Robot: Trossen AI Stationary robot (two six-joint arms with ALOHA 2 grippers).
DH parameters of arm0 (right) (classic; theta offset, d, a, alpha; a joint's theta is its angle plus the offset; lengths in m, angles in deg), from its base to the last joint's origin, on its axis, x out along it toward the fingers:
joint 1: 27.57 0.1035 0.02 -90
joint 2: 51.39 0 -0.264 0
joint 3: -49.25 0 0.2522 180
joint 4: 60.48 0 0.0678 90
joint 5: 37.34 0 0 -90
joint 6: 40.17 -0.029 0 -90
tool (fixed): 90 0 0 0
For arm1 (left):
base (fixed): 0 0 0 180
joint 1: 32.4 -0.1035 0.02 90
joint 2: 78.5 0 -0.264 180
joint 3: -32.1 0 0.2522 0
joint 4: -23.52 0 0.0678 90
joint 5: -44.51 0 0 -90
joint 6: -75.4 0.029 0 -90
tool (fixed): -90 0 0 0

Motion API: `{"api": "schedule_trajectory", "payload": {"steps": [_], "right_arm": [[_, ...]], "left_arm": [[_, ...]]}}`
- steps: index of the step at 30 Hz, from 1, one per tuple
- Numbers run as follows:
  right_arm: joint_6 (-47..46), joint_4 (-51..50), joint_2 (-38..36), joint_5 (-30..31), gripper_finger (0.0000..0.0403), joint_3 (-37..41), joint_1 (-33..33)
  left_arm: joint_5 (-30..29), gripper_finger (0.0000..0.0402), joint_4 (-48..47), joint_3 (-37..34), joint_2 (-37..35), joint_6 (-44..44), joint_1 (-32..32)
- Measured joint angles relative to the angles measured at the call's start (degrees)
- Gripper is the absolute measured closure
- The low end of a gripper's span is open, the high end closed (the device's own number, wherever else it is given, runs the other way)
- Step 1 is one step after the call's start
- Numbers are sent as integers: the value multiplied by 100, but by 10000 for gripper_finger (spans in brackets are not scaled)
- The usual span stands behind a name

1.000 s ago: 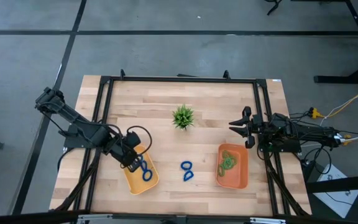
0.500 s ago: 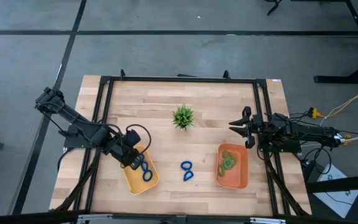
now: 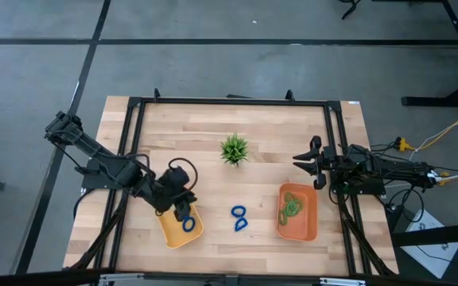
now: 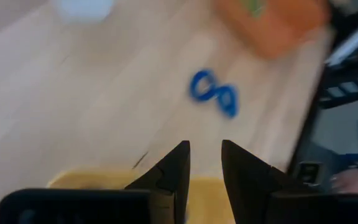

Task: Sort spring keychains
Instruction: Put the blue spring keychain into the yellow bin

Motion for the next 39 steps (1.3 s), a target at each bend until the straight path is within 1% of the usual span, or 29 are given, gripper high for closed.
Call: {"api": "schedule_trajectory", "payload": {"steps": [3,7,11,18,23,29,33,39], "right_arm": [[0,2,0,0,305,0,-1],[0,2,-1,2,305,0,-1],[0,2,0,0,305,0,1],[0,2,-1,1,305,-1,1],[0,1,-2,2,305,-1,0],[-1,2,-1,2,305,-1,1],[0,2,-2,2,305,0,1],[0,2,-2,2,305,-2,0]], "left_arm": [[-122,315,708,0,6,719,-51],[-60,320,1463,0,156,1583,-198],[364,324,1912,0,459,2136,-426],[1215,325,2434,0,1132,2488,-856],[1538,329,2798,0,1602,2968,-1046],[1576,330,3080,0,2070,3746,-1183],[1545,332,3427,0,2334,4165,-1281],[1539,334,3783,1,2698,4521,-1439]]}}
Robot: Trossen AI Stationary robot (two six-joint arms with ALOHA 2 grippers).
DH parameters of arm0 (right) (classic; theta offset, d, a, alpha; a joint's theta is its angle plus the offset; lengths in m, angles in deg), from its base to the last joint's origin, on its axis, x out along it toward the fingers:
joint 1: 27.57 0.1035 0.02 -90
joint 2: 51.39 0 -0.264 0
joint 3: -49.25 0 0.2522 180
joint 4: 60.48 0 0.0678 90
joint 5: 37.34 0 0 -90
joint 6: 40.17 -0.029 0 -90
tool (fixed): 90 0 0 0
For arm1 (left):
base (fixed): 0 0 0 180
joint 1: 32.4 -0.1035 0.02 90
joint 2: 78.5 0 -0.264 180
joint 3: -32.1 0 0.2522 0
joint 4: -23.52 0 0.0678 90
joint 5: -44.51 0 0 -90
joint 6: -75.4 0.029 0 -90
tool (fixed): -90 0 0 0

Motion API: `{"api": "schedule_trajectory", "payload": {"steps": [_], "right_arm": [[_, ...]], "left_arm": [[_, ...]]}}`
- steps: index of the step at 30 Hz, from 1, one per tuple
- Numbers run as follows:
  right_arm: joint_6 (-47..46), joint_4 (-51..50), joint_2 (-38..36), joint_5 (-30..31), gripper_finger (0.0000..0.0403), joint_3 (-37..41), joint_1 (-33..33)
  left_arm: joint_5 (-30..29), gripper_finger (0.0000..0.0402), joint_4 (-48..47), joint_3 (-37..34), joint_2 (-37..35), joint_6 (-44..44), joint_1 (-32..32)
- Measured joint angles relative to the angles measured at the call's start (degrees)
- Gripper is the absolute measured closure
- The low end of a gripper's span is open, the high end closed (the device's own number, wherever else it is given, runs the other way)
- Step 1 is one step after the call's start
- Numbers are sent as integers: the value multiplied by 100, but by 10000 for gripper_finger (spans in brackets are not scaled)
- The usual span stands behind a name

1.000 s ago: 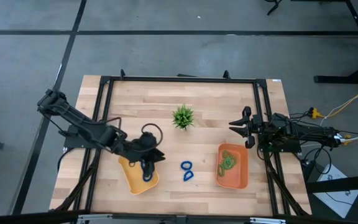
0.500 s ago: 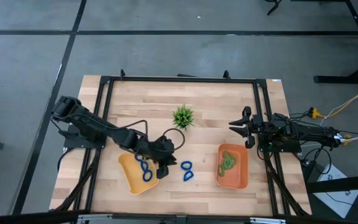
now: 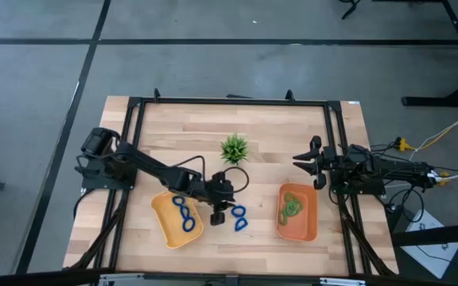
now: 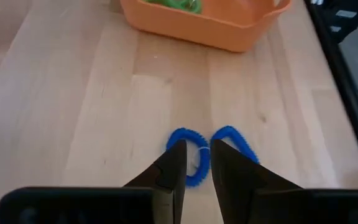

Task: Sort spring keychains
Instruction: Put the blue spring keychain into the yellow bin

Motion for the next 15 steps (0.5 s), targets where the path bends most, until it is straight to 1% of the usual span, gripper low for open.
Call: {"api": "schedule_trajectory", "payload": {"steps": [8,15], "right_arm": [[0,0,0,0,305,1,-1],[0,-1,0,-1,305,0,-1]], "left_arm": [[103,336,-9,91,464,-332,-212],[305,336,-58,493,932,-140,-248]]}}
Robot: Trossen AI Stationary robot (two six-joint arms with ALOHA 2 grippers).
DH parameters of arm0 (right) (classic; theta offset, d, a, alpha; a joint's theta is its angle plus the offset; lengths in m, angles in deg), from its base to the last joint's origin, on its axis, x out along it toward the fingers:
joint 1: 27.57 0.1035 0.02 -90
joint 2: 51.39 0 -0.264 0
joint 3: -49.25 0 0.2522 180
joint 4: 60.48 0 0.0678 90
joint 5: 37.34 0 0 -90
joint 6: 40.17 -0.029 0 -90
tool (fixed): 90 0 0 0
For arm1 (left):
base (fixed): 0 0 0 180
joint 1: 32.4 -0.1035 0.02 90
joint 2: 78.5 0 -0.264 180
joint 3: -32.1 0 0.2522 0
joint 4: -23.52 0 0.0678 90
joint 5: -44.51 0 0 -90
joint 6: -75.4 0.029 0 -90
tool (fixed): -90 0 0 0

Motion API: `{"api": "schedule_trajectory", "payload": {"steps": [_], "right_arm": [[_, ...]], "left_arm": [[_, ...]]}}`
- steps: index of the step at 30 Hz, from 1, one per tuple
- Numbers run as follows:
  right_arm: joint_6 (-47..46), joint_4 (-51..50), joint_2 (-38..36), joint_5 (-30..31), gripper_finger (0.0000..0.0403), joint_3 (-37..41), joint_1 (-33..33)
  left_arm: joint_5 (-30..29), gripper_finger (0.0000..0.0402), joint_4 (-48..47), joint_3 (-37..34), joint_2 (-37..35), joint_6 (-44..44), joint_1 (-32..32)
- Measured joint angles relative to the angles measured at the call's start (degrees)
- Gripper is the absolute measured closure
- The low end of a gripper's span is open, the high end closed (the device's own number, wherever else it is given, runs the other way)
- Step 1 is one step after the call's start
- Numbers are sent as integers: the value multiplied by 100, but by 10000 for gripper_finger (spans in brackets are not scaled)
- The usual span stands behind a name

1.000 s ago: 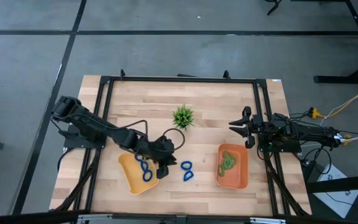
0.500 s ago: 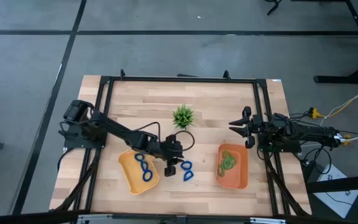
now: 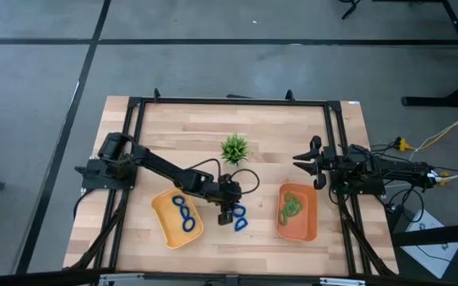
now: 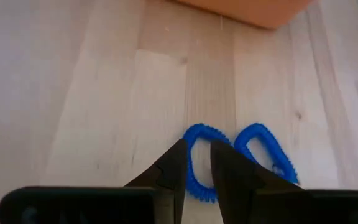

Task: Sort spring keychains
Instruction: Put the blue spring keychain into the yellow bin

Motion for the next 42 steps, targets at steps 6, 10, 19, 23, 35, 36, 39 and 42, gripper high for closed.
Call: {"api": "schedule_trajectory", "payload": {"steps": [6,10,19,23,35,36,39,42], "right_arm": [[0,1,0,1,305,0,0],[0,1,0,2,305,0,1],[0,1,0,1,305,0,1],[0,1,0,-1,305,0,0],[0,0,0,-1,305,0,2],[0,1,0,-1,305,0,2],[0,1,0,-1,305,0,2],[0,1,0,-1,305,0,1]], "left_arm": [[10,336,-566,348,282,45,0],[110,336,-688,486,418,49,-3],[762,324,-718,564,495,49,-182],[747,306,-694,564,493,50,-190],[548,226,-690,561,493,49,-251],[547,223,-690,561,493,55,-259],[542,220,-690,561,493,276,-262],[544,222,-678,561,523,349,-262]]}}
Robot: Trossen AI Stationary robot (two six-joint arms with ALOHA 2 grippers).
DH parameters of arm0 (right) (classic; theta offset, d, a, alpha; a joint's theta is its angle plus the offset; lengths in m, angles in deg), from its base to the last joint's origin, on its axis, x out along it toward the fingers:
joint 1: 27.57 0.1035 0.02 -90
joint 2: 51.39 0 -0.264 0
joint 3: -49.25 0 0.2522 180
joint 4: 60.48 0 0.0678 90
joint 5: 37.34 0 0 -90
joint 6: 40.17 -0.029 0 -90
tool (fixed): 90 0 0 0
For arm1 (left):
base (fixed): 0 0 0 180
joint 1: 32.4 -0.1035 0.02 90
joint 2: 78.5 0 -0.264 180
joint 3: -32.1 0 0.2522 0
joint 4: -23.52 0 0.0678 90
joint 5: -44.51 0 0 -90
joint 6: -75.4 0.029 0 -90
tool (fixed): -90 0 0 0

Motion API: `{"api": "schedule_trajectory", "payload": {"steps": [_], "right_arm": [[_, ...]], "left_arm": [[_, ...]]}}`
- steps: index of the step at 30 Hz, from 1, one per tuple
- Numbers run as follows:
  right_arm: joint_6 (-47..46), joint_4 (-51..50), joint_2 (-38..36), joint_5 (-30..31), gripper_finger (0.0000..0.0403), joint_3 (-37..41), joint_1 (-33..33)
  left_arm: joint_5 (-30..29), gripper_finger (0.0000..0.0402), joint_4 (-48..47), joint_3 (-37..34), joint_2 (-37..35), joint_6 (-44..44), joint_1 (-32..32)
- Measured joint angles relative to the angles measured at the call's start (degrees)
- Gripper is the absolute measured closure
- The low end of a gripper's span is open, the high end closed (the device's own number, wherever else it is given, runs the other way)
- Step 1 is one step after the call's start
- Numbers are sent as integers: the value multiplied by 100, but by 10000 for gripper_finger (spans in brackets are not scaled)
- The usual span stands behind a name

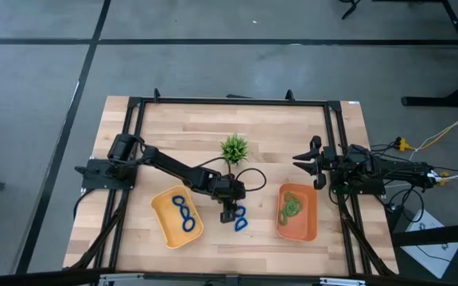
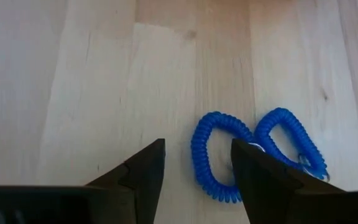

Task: Sort spring keychains
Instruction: Put the blue spring keychain into the yellow bin

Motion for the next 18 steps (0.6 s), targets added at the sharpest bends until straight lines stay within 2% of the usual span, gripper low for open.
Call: {"api": "schedule_trajectory", "payload": {"steps": [18], "right_arm": [[0,0,0,0,305,0,2]], "left_arm": [[23,234,-69,-4,229,-9,0]]}}
